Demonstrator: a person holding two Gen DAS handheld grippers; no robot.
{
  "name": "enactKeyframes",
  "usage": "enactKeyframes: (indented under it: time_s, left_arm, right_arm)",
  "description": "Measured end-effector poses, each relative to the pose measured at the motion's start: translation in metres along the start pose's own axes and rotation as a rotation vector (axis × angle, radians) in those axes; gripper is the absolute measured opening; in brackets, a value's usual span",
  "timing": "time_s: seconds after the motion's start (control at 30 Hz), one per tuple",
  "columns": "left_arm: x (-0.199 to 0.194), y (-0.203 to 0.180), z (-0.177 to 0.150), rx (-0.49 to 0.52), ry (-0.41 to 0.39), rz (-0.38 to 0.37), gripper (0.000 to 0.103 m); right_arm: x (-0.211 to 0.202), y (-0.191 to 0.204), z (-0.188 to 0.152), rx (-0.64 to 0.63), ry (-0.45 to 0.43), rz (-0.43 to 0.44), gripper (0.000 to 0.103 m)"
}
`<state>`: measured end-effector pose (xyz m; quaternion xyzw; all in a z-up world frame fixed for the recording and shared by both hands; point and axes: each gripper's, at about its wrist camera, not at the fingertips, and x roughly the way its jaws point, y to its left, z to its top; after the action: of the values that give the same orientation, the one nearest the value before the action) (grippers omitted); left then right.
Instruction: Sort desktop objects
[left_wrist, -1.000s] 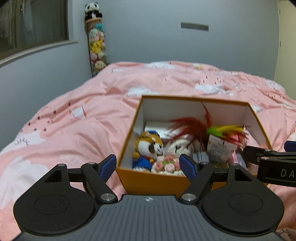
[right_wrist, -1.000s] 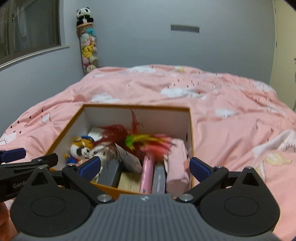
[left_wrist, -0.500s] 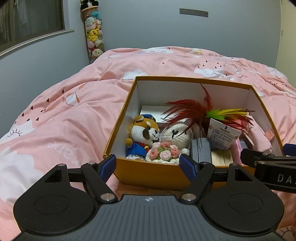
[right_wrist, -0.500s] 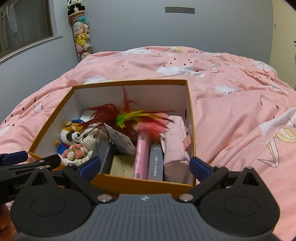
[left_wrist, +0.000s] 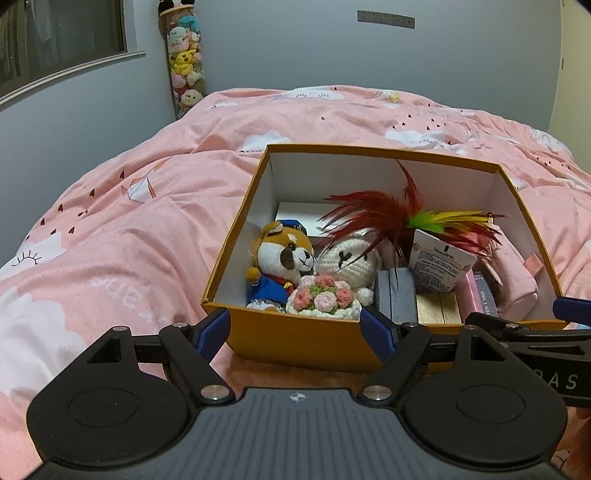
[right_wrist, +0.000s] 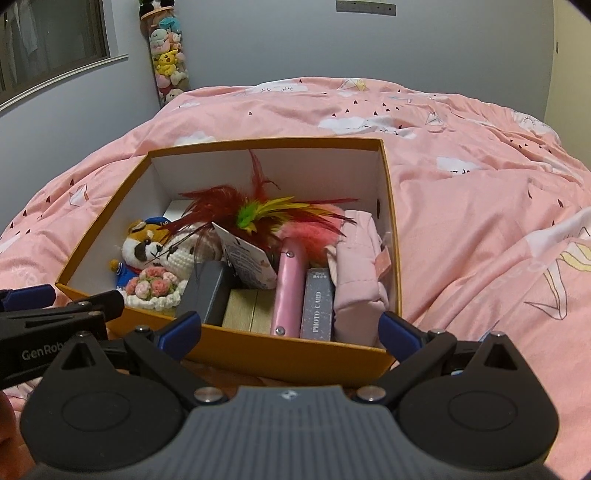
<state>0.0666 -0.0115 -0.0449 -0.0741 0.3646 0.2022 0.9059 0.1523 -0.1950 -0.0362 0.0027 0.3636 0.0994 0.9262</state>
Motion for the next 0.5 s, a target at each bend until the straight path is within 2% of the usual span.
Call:
enactKeyframes:
  time_s: [0.5]
  left_arm:
    - [0.0003,0.0008,-0.0014,-0.007,0.009,-0.004,0.093]
  right_arm:
    - [0.0002,0.0001,-0.0004,-0.006,-0.001,-0.003,0.102]
